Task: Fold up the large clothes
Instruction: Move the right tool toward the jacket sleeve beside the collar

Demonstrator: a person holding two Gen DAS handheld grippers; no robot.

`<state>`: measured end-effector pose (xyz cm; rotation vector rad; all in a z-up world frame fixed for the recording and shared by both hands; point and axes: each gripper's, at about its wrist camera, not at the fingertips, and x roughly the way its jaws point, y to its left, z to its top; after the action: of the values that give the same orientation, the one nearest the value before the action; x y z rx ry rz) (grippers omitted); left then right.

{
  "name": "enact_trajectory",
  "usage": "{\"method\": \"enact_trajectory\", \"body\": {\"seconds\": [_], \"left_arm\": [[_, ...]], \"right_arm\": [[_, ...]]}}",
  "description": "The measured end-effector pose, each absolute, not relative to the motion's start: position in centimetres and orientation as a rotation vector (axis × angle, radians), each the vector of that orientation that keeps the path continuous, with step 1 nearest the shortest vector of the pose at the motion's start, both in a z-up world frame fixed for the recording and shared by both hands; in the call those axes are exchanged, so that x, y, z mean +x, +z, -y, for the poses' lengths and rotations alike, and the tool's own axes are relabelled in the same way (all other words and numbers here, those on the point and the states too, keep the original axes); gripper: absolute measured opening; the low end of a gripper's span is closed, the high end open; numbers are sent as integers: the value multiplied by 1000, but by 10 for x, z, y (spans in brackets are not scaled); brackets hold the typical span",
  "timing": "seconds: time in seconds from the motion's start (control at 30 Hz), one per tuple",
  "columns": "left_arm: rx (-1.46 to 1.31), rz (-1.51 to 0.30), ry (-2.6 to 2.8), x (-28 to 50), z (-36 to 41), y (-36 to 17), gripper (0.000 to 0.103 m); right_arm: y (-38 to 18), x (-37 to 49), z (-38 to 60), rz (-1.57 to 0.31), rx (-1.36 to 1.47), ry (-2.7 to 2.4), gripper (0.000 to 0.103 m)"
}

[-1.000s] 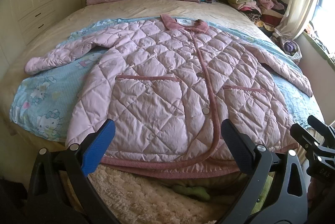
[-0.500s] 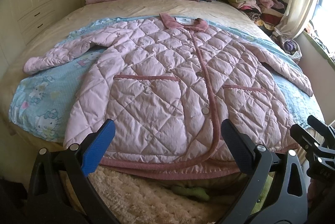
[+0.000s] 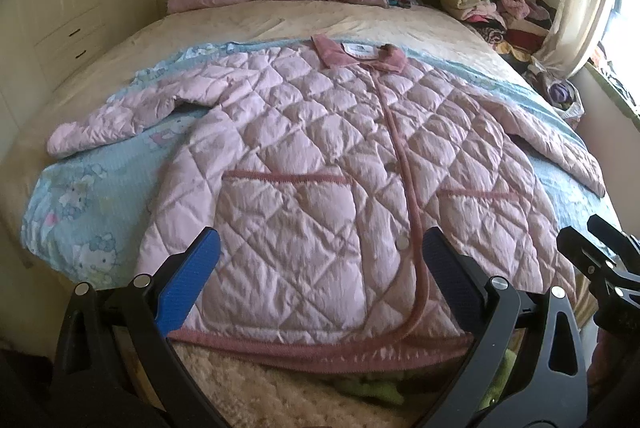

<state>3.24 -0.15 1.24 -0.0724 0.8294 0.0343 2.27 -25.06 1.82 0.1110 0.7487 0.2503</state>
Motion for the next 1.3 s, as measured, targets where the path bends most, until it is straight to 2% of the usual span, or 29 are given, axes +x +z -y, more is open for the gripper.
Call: {"method": "enact_trajectory", "body": {"seconds": [0.8, 1.3], "left_arm": [[-78, -853, 33, 117, -1, 39, 94], [-58, -806, 4, 199, 5, 67, 94]], "right_arm": [[55, 118, 262, -686, 233, 254, 99], [71, 175, 278, -656, 266, 201, 99]]}}
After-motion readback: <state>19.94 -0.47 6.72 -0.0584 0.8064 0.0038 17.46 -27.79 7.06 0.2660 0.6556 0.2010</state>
